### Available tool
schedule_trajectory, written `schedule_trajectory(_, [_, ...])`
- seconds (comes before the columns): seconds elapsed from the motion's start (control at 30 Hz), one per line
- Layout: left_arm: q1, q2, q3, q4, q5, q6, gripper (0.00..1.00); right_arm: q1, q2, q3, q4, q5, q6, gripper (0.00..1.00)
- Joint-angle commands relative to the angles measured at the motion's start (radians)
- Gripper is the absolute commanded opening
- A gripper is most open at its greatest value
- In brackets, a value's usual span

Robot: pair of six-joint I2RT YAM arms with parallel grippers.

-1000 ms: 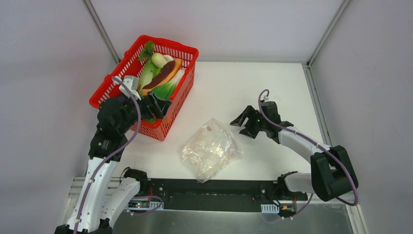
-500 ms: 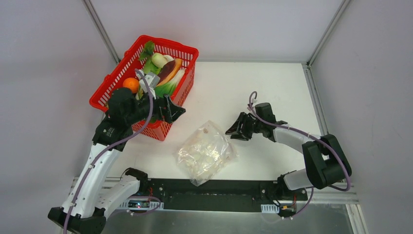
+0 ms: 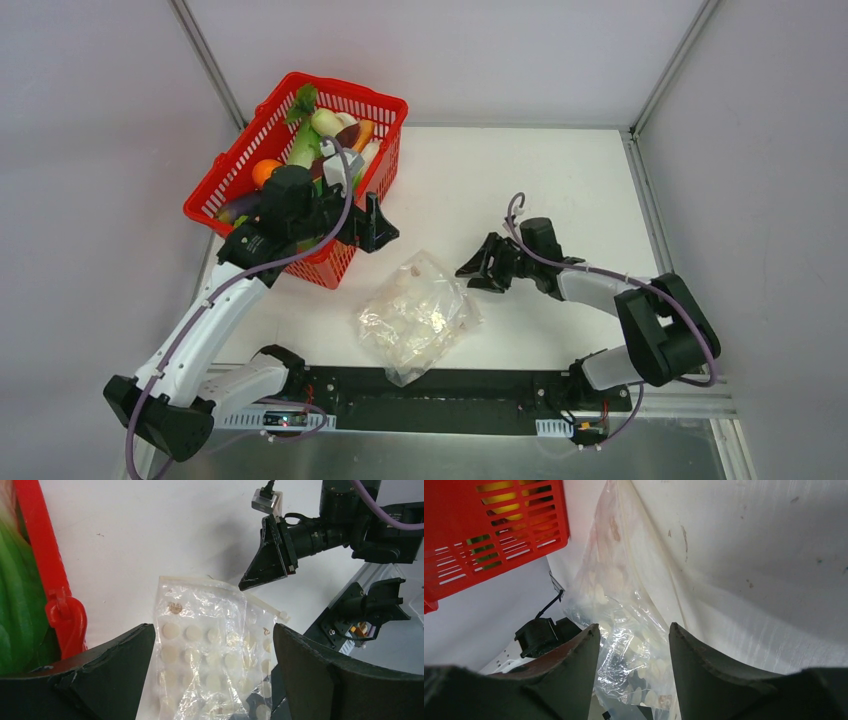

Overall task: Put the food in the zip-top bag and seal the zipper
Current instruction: Pick up the zipper food storage bag at the center of the board.

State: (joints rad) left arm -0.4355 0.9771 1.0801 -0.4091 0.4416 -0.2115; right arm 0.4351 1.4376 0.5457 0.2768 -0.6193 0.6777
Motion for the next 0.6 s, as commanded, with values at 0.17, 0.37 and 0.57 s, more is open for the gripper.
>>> schedule_trajectory(0.17, [-0.034,0.039,0.068,-0.061,-0.052,0.043,0.92,-0.044,-0.078,0.073,-0.063,0.012,-0.116,0.56])
schedule_trajectory(0.37, [-0.035,0.030,0.075,-0.102,-0.086,0.072,0.93,-0.089,-0.010,0.091,-0.078,-0.054,-0.149,0.57])
schedule_trajectory(0.57, [-0.035,0.052,0.072,-0.089,-0.068,0.059,0.92,-0.016,0.075,0.102,-0.068,-0.178,-0.179,0.55])
